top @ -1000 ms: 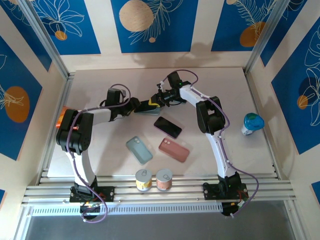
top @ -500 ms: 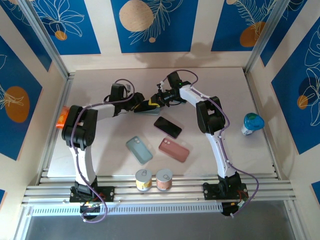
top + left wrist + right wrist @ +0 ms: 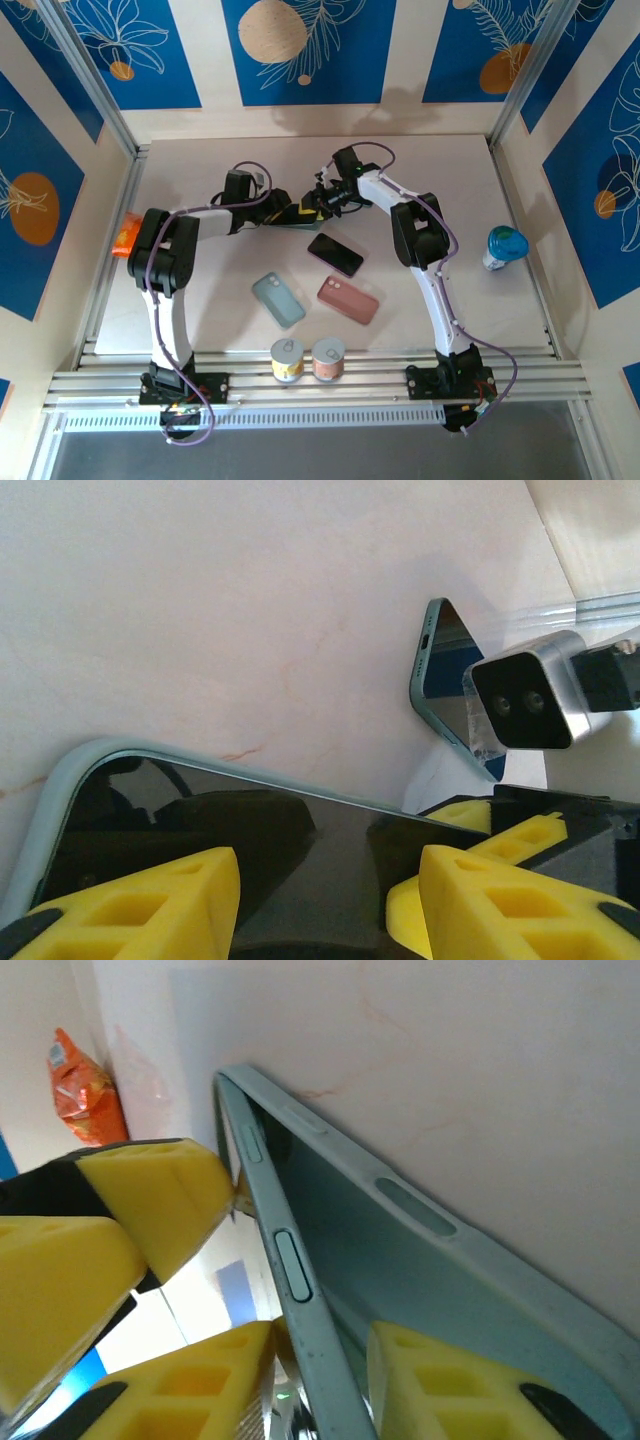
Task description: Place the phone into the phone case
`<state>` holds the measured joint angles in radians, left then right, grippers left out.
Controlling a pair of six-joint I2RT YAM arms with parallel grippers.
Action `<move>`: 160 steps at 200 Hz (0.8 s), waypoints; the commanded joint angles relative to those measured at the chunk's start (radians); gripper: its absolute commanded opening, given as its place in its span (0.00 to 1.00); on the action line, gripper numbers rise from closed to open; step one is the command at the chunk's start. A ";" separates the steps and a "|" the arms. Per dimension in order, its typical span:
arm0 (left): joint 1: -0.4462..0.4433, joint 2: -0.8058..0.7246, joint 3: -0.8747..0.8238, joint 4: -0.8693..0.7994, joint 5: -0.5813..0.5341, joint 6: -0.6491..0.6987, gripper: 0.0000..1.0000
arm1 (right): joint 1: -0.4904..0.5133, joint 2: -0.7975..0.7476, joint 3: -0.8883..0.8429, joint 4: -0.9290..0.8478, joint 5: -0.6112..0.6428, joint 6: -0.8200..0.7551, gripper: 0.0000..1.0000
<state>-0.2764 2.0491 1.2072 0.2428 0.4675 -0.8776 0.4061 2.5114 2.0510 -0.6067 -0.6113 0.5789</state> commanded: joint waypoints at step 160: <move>-0.005 0.046 0.024 -0.024 -0.031 0.031 0.52 | -0.018 -0.005 0.202 -0.364 0.140 -0.048 0.58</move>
<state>-0.2783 2.0640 1.2224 0.2459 0.4671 -0.8619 0.3946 2.5118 2.2238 -0.9039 -0.4690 0.5514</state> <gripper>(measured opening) 0.520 0.576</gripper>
